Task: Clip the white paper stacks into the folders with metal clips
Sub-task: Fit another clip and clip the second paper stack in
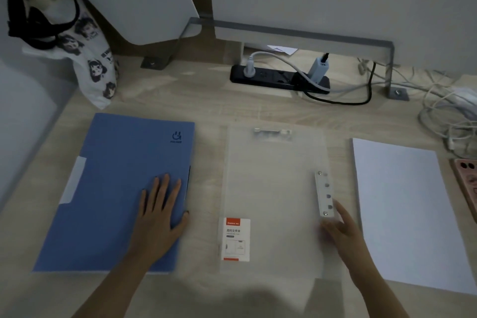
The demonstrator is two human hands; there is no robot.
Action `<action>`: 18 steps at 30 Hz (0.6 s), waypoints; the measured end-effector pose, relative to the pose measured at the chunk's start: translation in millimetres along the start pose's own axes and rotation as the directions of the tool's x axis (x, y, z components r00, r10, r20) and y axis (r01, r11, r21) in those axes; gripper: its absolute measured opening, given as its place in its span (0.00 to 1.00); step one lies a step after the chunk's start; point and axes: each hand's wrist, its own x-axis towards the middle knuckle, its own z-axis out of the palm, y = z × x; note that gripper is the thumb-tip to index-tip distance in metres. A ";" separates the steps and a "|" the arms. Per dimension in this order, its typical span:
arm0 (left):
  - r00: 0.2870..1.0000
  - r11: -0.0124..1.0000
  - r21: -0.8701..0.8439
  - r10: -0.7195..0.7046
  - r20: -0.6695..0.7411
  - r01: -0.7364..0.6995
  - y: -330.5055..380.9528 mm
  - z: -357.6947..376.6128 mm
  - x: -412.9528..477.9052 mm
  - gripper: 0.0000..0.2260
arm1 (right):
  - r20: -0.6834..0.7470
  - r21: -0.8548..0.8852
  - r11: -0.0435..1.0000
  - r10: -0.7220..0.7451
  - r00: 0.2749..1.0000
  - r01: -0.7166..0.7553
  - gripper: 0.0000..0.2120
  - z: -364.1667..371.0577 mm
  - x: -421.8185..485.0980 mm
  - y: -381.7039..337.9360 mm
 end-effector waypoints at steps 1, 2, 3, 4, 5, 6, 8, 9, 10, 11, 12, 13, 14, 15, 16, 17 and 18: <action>1.000 0.999 -0.043 -0.002 0.008 0.002 3.7 -2.8 -0.9 0.31 | -0.026 -0.043 0.999 -0.001 1.000 0.000 0.24 0.6 -1.0 1.1; 1.000 0.996 -0.094 0.002 0.001 -0.002 10.3 -5.9 -2.3 0.31 | -0.052 -0.098 0.995 0.001 0.999 -0.006 0.23 1.4 -0.4 3.0; 1.000 0.987 -0.160 0.022 -0.017 -0.024 20.1 -8.4 -3.1 0.30 | -0.074 -0.159 0.987 -0.018 0.997 0.006 0.23 1.9 -0.3 4.7; 0.997 0.971 -0.231 0.051 -0.054 -0.062 32.8 -8.7 -4.6 0.29 | -0.099 -0.218 0.976 -0.033 0.995 0.010 0.22 2.5 -1.9 3.2; 0.994 0.944 -0.316 0.071 -0.089 -0.095 47.9 -8.2 -6.5 0.29 | -0.123 -0.259 0.966 -0.044 0.991 0.011 0.21 2.5 -1.4 4.1; 0.994 0.901 -0.421 0.073 -0.087 -0.103 63.8 -7.8 -7.2 0.28 | -0.140 -0.265 0.964 -0.042 0.989 0.004 0.20 2.8 -2.9 1.8; 0.993 0.797 -0.604 0.085 0.079 -0.020 93.0 -5.7 -6.2 0.25 | -0.139 -0.218 0.976 -0.013 0.990 -0.018 0.17 2.1 -9.2 -7.7; 0.988 0.777 -0.628 0.073 0.139 0.031 101.2 -2.9 -5.0 0.24 | -0.115 -0.173 0.985 0.000 0.993 -0.020 0.13 2.1 -12.5 -12.8; 0.985 0.769 -0.635 0.047 0.164 0.069 107.0 -3.0 -3.7 0.24 | -0.090 -0.107 0.994 0.021 0.996 -0.031 0.09 0.8 -18.0 -18.9; 0.984 0.753 -0.650 0.024 0.179 0.100 110.3 -4.2 -1.9 0.23 | -0.077 -0.027 0.999 0.033 0.997 -0.035 0.08 -2.7 -24.7 -25.2; 0.979 0.727 -0.673 0.000 0.203 0.139 111.7 -8.4 0.1 0.23 | -0.067 0.048 0.998 0.043 0.997 -0.040 0.09 -6.4 -31.1 -32.0; 0.971 0.685 -0.705 -0.019 0.237 0.186 111.2 -12.3 2.6 0.23 | -0.063 0.115 0.993 0.046 0.997 -0.039 0.10 -11.3 -39.0 -38.6; 0.961 0.627 -0.743 -0.035 0.274 0.234 110.3 -18.1 5.0 0.22 | -0.054 0.168 0.985 0.036 0.998 -0.027 0.09 -15.8 -47.3 -46.4; 0.949 0.572 -0.772 -0.043 0.312 0.279 108.5 -23.3 7.7 0.22 | -0.046 0.196 0.981 0.007 0.999 0.002 0.09 -19.6 -55.2 -53.9; 0.937 0.531 -0.787 -0.039 0.347 0.314 107.2 -28.8 9.8 0.22 | -0.032 0.203 0.979 -0.029 0.999 0.035 0.09 -22.3 -62.8 -61.4; 0.926 0.511 -0.791 -0.028 0.376 0.337 106.8 -33.8 12.0 0.22 | -0.027 0.182 0.981 -0.066 0.997 0.070 0.08 -23.9 -69.0 -68.0; 0.920 0.517 -0.784 -0.016 0.393 0.344 106.4 -37.4 13.8 0.22 | -0.025 0.152 0.983 -0.098 0.995 0.100 0.08 -23.6 -72.3 -72.4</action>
